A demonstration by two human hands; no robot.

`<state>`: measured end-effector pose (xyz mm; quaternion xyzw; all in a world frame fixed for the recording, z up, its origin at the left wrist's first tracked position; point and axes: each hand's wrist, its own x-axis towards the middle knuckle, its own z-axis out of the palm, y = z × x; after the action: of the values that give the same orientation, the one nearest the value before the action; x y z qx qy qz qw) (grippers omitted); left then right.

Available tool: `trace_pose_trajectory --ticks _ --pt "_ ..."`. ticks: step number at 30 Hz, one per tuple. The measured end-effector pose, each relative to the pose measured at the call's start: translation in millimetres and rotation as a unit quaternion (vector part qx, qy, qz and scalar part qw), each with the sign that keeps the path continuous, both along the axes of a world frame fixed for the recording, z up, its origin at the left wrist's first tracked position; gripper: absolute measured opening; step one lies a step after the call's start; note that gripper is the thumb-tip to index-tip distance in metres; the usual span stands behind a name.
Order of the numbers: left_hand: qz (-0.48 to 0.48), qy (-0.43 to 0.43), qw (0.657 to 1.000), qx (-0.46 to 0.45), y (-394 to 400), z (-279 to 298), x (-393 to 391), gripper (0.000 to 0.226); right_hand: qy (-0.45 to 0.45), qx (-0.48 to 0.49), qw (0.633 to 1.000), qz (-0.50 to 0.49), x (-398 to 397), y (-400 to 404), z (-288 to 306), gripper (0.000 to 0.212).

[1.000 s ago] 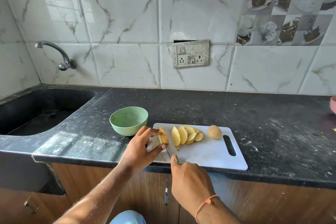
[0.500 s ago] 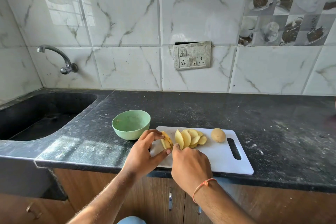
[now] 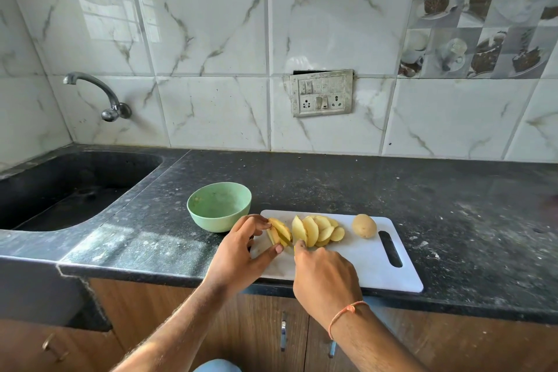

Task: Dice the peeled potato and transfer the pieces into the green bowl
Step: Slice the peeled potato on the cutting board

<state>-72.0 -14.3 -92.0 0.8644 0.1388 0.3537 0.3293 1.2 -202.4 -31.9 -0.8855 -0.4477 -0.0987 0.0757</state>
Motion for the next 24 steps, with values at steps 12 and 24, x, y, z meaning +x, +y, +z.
trace_pose_trajectory --ticks 12,24 --pt "-0.016 0.009 1.0 0.005 -1.4 1.5 -3.5 0.042 0.053 0.048 0.997 -0.002 13.3 -3.0 -4.9 0.023" --pt "0.0 0.037 0.998 0.048 -2.8 -0.8 -4.4 0.046 0.083 0.082 0.993 -0.002 13.3 -8.6 -0.3 0.022"
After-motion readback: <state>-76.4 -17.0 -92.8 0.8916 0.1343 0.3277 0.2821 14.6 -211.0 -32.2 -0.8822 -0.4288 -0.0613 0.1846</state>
